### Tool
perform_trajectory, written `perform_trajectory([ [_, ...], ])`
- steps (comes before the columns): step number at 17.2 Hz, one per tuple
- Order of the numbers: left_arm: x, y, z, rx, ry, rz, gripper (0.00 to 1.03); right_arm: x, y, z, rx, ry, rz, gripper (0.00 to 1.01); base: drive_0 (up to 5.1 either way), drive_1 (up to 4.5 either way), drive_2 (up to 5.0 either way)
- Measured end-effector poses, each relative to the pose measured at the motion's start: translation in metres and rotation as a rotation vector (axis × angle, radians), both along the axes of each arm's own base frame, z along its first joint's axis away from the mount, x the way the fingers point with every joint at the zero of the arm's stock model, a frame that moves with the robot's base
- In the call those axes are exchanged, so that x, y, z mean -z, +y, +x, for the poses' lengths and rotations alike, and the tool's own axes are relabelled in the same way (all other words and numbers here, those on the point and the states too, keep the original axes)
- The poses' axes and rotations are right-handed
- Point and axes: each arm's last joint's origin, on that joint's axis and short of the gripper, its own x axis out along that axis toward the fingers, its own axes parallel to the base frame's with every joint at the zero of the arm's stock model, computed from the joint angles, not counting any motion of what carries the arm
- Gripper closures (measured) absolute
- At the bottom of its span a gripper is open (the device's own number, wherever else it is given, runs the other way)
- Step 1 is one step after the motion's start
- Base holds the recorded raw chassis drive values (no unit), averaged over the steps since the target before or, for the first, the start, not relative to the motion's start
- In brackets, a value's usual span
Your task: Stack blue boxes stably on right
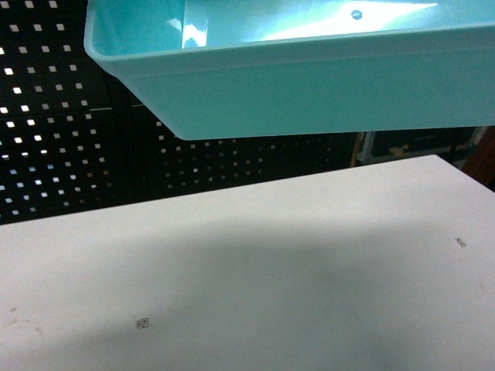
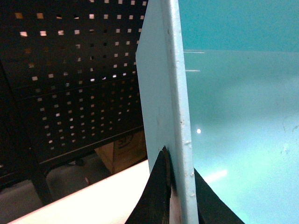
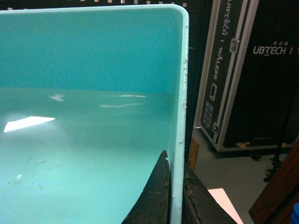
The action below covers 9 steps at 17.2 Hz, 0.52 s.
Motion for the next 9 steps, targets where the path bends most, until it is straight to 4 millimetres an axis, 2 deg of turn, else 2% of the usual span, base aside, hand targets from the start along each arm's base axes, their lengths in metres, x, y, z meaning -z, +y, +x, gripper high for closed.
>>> perform_trajectory([
  [9, 0.0, 0.0, 0.0, 0.001, -0.001, 0.001, 1.01, 0.0, 0.0, 0.0, 0.0, 0.0, 0.0, 0.99, -1.7, -1.72, -1.7],
])
